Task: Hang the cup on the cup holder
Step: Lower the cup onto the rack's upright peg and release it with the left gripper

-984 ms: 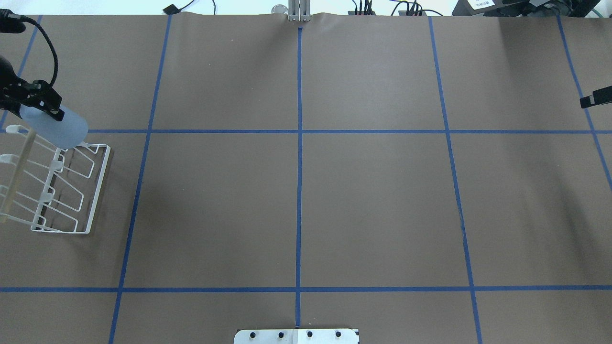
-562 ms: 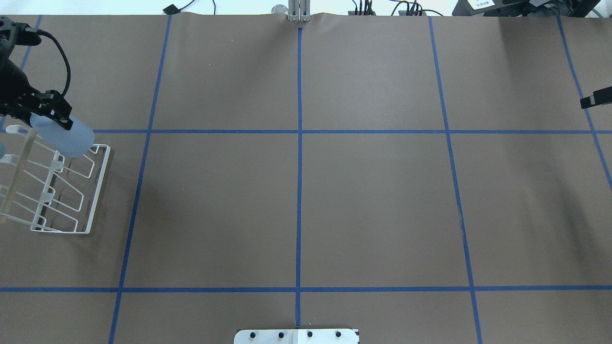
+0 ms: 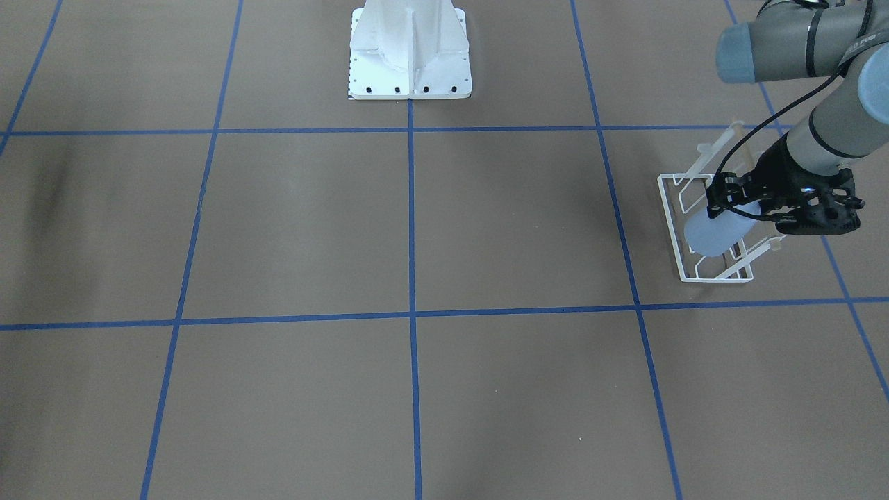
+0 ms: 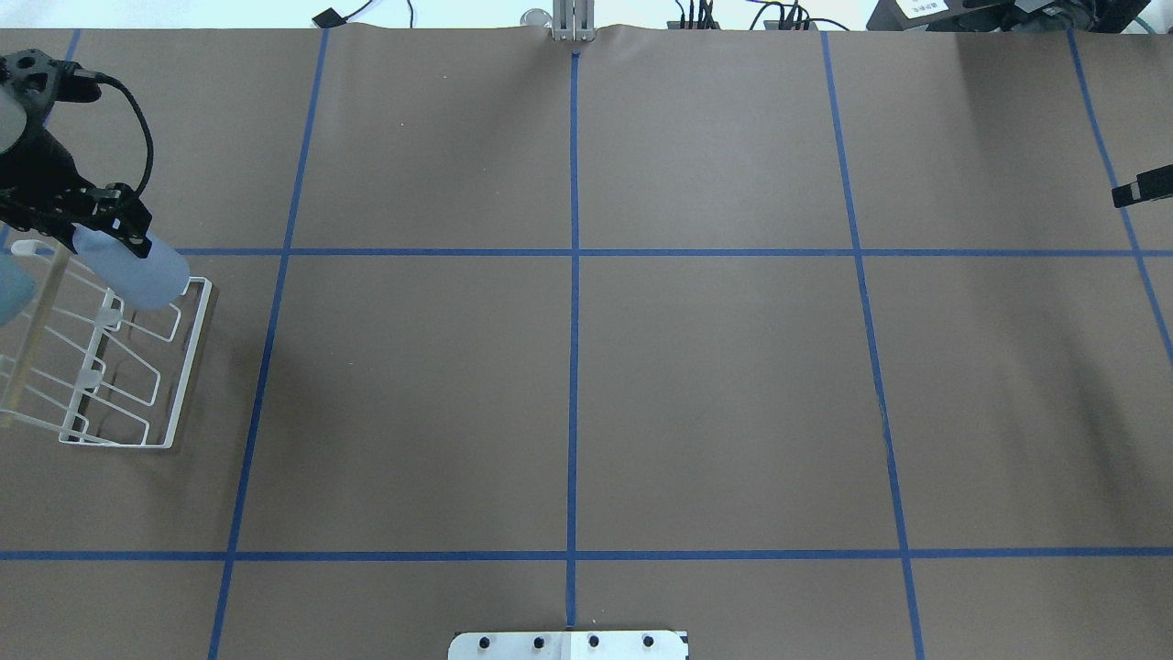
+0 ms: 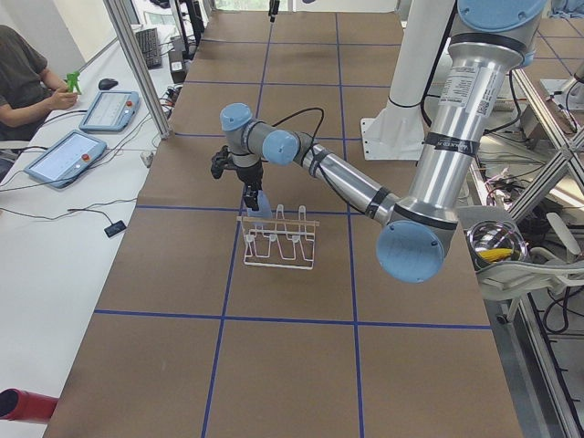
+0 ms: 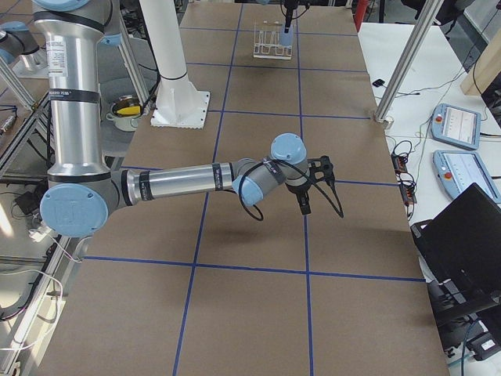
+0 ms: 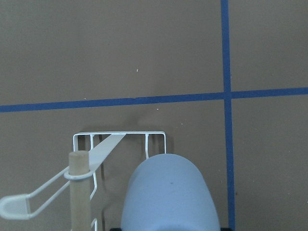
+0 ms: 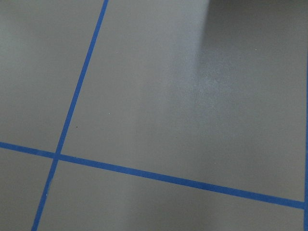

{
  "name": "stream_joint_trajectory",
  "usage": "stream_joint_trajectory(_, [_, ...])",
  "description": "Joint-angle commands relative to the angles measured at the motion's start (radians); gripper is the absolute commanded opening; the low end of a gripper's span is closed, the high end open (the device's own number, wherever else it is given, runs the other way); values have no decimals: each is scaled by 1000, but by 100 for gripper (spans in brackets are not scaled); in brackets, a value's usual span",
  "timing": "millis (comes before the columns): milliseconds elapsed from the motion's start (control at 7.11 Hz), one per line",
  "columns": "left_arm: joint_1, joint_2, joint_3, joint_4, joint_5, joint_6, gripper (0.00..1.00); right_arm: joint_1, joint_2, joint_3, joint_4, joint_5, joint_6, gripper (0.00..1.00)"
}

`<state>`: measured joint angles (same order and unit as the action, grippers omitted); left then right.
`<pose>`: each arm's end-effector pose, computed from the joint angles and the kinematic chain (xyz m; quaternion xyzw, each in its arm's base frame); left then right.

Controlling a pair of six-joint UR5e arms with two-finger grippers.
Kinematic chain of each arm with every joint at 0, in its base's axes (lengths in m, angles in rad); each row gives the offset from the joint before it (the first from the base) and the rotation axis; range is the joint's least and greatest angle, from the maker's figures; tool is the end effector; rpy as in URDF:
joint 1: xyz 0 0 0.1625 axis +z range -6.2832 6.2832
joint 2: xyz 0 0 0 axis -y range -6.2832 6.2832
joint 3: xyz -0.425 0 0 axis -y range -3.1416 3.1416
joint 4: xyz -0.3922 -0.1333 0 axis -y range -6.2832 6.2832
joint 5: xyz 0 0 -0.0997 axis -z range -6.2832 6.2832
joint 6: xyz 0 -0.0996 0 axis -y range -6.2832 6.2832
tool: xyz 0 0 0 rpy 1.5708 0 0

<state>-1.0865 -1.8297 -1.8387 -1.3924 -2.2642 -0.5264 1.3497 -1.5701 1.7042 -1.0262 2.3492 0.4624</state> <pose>0.2027 -0.5348 0.4141 -0.0194 0.3717 0.0394 0.9273 -0.0503 -0.5126 0.5277 0.1703 -0.4403 -0.0204 0.8813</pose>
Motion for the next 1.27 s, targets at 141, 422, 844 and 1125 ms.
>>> stream_joint_trajectory(141, [20,1,27,-30,-2,0,89,-1,8,-8,-2,-1,1,100])
stream_joint_trajectory(422, [17,10,-8,-23,-2,-3,99,-1,12,-14,-2,-2,1,100])
stream_joint_trajectory(844, [-102,90,-123,-29,-3,3,99,0,5,-12,-40,-2,-8,100])
stream_joint_trajectory(1125, [-208,154,-77,-27,-2,189,99,15,5,-14,-115,-2,-27,100])
